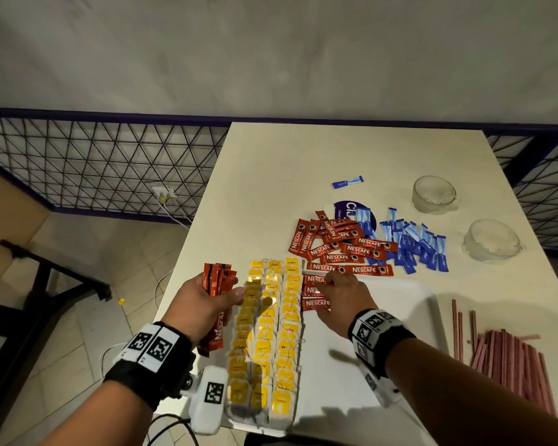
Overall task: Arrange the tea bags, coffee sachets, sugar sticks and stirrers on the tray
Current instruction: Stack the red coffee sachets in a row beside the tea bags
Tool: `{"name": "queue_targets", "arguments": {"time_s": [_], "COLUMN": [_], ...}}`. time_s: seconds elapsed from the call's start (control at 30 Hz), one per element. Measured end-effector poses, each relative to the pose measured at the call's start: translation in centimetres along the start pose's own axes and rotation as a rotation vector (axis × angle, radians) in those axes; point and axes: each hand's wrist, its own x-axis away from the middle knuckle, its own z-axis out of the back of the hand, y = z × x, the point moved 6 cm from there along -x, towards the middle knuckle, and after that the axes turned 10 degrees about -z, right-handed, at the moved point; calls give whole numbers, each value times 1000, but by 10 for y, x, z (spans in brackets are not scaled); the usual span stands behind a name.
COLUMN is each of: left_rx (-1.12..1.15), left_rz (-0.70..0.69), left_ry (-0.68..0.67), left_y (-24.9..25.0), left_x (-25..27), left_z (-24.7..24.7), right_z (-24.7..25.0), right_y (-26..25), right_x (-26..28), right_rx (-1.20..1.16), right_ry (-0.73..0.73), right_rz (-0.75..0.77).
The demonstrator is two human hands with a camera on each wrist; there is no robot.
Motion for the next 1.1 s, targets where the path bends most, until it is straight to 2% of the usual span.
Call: {"name": "queue_targets", "arguments": {"time_s": [0.4, 0.5, 0.73, 0.83, 1.1], "left_rx": [-17, -16, -12, -15, -4], "left_rz": [-10, -15, -11, -10, -14], "left_ry": [-4, -5, -4, -5, -7], "left_y": [1, 1, 0, -1, 3], "left_x": [-1, -2, -3, -5, -7], "left_z": [0, 1, 0, 0, -6], "right_z": [2, 10, 8, 10, 4], "right_y": [3, 0, 0, 4, 4], "right_x": [-1, 3, 4, 6, 3], "right_rx": [-31, -32, 24, -28, 42], "right_ry": [41, 122, 211, 214, 188], "right_rz": [-1, 46, 65, 86, 118]}}
